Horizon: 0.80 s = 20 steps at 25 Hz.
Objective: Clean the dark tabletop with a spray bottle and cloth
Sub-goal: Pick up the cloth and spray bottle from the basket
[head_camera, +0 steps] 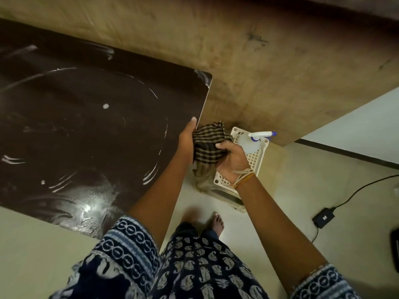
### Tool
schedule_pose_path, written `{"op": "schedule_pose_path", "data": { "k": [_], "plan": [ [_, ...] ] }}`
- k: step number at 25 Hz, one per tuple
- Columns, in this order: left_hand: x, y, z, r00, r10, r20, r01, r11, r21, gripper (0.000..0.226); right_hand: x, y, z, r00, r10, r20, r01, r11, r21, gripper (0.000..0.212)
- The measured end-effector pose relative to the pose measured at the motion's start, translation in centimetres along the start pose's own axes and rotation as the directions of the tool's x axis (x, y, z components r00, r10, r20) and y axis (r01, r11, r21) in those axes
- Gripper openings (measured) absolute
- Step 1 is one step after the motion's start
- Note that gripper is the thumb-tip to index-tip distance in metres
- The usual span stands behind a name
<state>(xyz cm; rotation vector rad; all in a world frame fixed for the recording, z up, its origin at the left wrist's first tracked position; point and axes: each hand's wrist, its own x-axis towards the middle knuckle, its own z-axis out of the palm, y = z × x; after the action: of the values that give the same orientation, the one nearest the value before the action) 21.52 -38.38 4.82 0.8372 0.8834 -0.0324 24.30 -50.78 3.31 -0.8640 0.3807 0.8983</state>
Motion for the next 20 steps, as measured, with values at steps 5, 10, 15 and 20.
{"op": "schedule_pose_path", "data": {
  "k": [5, 10, 15, 20],
  "plan": [
    [-1.7, 0.2, -1.3, 0.977, -0.153, 0.15, 0.159, 0.987, -0.031, 0.046, -0.4, -0.4, 1.3, 1.0, -0.022, 0.006, 0.022, 0.984, -0.178, 0.066],
    [-0.8, -0.7, -1.0, 0.987, -0.051, -0.155, 0.053, 0.998, 0.013, 0.031, 0.8, -0.2, 1.2, 0.978, -0.112, -0.175, 0.007, 0.861, -0.509, 0.058],
    [2.1, 0.5, -1.3, 0.907, 0.081, -0.414, -0.055, 0.996, 0.073, 0.036, 3.4, -0.8, -3.8, 0.898, -0.047, -0.437, -0.189, 0.857, -0.48, 0.003],
    [6.2, -0.1, -3.8, 0.884, 0.069, -0.463, -0.055, 0.998, 0.044, 0.05, 6.7, -1.4, -12.2, 0.744, 0.101, -0.66, -0.275, 0.947, -0.165, 0.015]
  ]
}}
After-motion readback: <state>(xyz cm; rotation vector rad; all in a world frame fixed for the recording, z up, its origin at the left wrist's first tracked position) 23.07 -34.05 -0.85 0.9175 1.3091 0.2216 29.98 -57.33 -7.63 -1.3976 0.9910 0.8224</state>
